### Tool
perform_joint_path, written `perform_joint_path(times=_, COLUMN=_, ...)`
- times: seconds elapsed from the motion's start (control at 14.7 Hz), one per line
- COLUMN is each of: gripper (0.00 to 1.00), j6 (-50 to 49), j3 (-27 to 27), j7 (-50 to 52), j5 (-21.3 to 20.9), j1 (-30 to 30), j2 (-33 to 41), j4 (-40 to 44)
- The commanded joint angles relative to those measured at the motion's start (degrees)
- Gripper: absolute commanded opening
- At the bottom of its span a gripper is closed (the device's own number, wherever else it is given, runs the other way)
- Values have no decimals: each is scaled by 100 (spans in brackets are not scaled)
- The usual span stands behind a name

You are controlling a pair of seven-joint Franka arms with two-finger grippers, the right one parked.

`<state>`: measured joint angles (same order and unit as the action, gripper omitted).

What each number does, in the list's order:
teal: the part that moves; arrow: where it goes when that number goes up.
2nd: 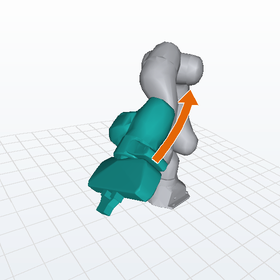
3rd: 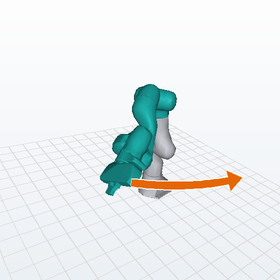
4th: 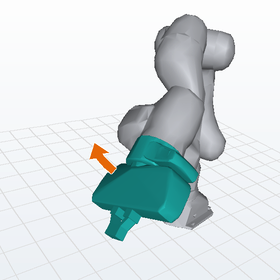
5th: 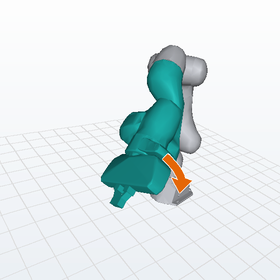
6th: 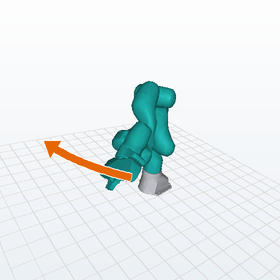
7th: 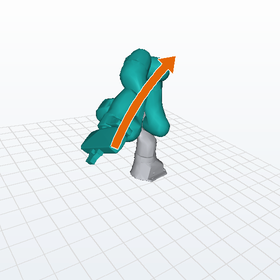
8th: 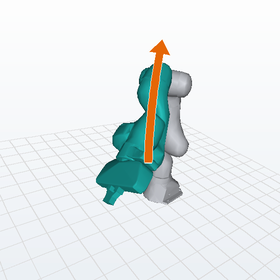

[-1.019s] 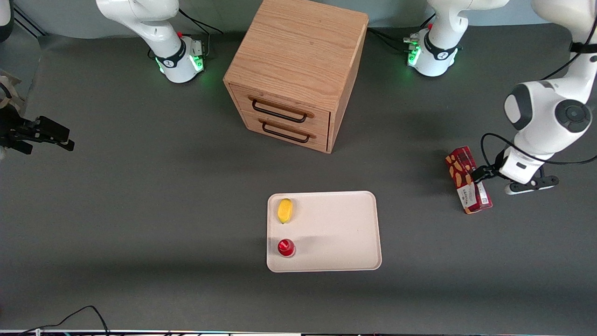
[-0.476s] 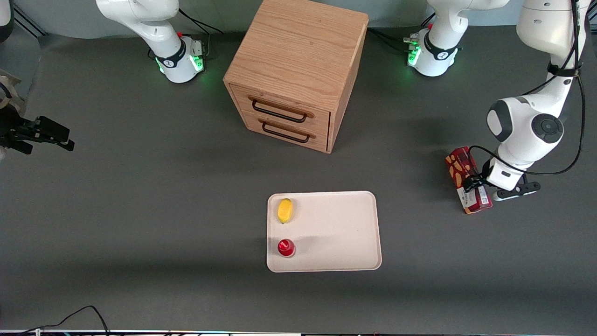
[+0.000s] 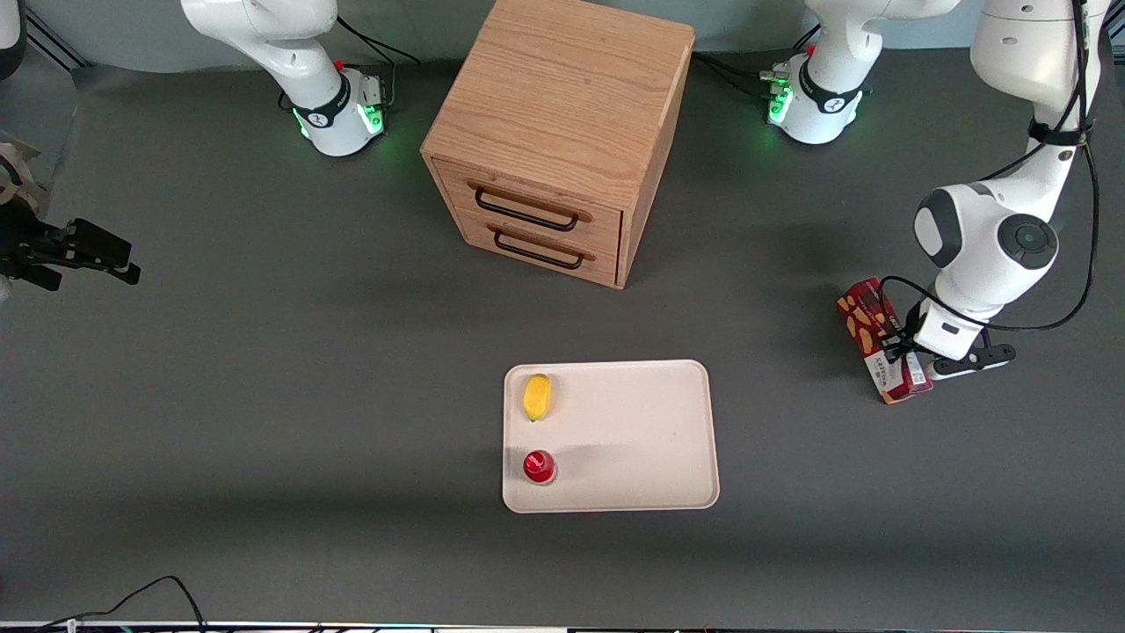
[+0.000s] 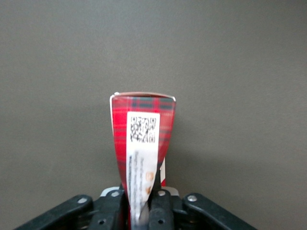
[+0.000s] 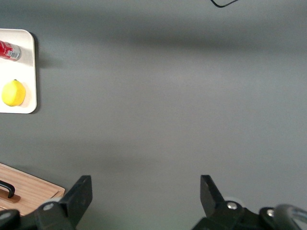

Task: Place red cookie box on tray
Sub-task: 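Lift the red cookie box up off the table with the left gripper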

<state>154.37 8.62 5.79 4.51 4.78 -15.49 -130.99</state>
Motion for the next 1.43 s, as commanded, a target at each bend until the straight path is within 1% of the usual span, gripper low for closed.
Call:
perform_joint_path(times=0.0, gripper=0, j6=-1202, j3=34, j7=-52, j5=94, j1=76, j2=956, j4=161)
perform_joint_path(times=0.14, gripper=0, j6=-2387, j3=43, j7=-70, j5=33, j1=102, j2=1520, j4=564)
perform_joint_path(times=0.27, gripper=0, j6=-3609, j3=60, j7=-61, j5=15, j1=103, j2=1846, j4=1187)
perform_joint_path(times=0.48, gripper=0, j6=-5245, j3=78, j7=-61, j5=-11, j1=103, j2=1900, j4=2452)
perform_joint_path(times=0.61, gripper=0, j6=-5897, j3=52, j7=44, j5=-230, j1=111, j2=1900, j4=3077)
perform_joint_path(times=0.68, gripper=0, j6=-6135, j3=43, j7=53, j5=-240, j1=129, j2=1865, j4=3306)
perform_joint_path(times=0.82, gripper=0, j6=-6173, j3=-27, j7=219, j5=-231, j1=190, j2=1804, j4=3431)
perform_joint_path(times=1.02, gripper=0, j6=-6129, j3=-711, j7=1298, j5=-249, j1=208, j2=1462, j4=3781)
perform_joint_path(times=1.16, gripper=0, j6=-6112, j3=-1159, j7=2141, j5=-249, j1=208, j2=945, j4=4299)
perform_joint_path(times=1.29, gripper=0, j6=-6024, j3=-1511, j7=2880, j5=-231, j1=217, j2=278, j4=4870)
perform_joint_path(times=1.36, gripper=0, j6=-5858, j3=-1695, j7=3249, j5=-309, j1=252, j2=-82, j4=5143)
